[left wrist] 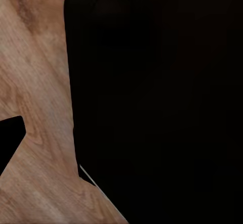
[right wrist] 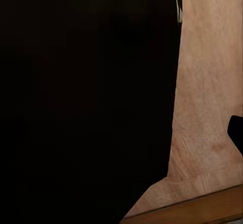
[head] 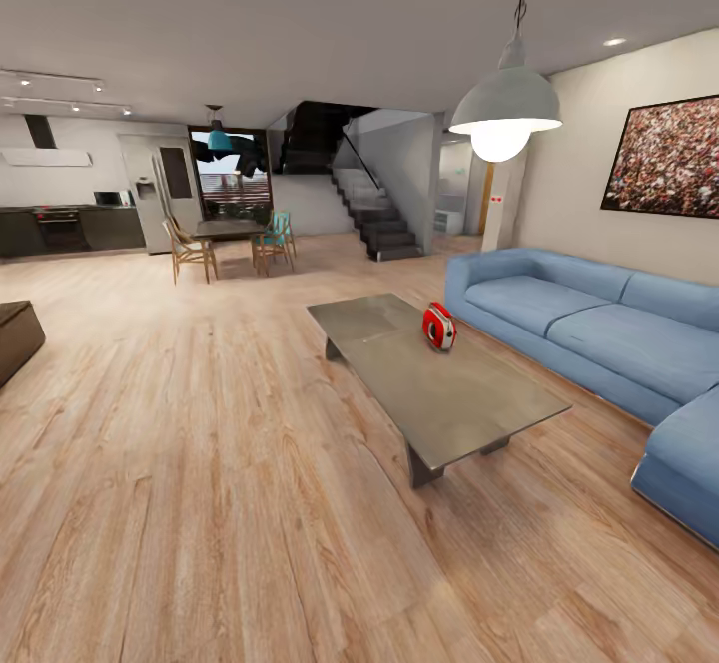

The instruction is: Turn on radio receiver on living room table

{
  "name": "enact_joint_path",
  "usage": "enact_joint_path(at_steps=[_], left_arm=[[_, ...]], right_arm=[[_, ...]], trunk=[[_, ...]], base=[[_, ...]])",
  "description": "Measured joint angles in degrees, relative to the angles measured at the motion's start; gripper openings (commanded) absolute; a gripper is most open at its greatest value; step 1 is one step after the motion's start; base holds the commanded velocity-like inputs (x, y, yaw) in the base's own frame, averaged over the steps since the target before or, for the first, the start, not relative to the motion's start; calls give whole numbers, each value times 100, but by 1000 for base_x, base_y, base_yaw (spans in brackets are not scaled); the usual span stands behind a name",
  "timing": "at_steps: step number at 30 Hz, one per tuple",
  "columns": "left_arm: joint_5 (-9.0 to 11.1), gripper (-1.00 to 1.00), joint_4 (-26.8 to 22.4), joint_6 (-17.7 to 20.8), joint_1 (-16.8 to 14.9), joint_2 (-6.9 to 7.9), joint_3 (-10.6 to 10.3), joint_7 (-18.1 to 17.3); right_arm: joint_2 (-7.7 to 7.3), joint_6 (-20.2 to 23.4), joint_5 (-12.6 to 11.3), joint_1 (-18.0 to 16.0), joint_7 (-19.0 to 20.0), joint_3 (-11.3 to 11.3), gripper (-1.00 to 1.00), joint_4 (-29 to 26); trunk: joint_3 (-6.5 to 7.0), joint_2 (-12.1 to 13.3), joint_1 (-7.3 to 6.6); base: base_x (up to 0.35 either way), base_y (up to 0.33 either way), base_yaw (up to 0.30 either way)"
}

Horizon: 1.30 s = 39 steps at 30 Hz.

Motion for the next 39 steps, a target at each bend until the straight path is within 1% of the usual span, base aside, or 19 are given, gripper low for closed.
enact_joint_path(at_steps=[5,13,16,23,26,28,29,30,31,32,33,34,37,39], left_arm=[[8,100,-4,-21,44,-161,-17,-15],[7,100,-8,-162,60,-418,-9,-7],[8,100,-7,-165,60,-425,-14,-7],[26,100,-19,-182,60,-462,-15,-14],[31,100,-99,-272,60,-533,-35,-15],[33,100,-163,-336,60,-568,-39,-15],[27,100,-196,-368,60,-600,-43,-14],[17,100,-621,-539,55,-612,-49,-11],[11,100,-722,-556,59,-613,-54,-10],[-3,100,-1046,-584,57,-594,-62,-8],[-8,100,-1250,-591,58,-581,-64,-8],[-11,100,-1344,-592,59,-575,-66,-7],[-27,100,-1705,-592,60,-570,-74,-6],[-36,100,-1840,-573,60,-579,-85,5]], right_arm=[[160,6,-8,136,-35,4,100,-24],[417,22,5,80,-37,0,100,-39],[514,21,5,78,-38,0,100,-41],[523,-36,8,77,-37,-8,100,-98],[515,-104,9,77,-39,-3,100,-195],[497,-121,10,77,-40,-6,100,-260],[465,-126,15,76,-37,-9,100,-292],[433,-127,19,77,-29,-9,100,-901],[420,-128,24,72,-26,-5,100,-1139],[325,-128,33,69,-20,-2,100,-1373],[242,-129,35,65,-18,1,100,-1530],[192,-129,34,64,-14,1,100,-1617],[-125,-131,35,60,9,-5,100,-2126],[-253,-134,31,59,15,-11,100,-2291]], trunk=[[0,1,1],[0,1,1],[0,1,1],[1,1,1],[1,1,1],[1,1,1],[1,1,1],[1,1,1],[1,1,1],[2,1,1],[1,1,1],[1,1,1],[1,1,1],[1,1,0]], base=[[0,0,0],[0,0,0],[0,0,0],[0,0,0],[0,0,0],[0,0,0],[0,0,0],[0,0,0],[0,0,0],[0,0,0],[0,0,0],[0,0,0],[0,54,0],[37,175,0]])
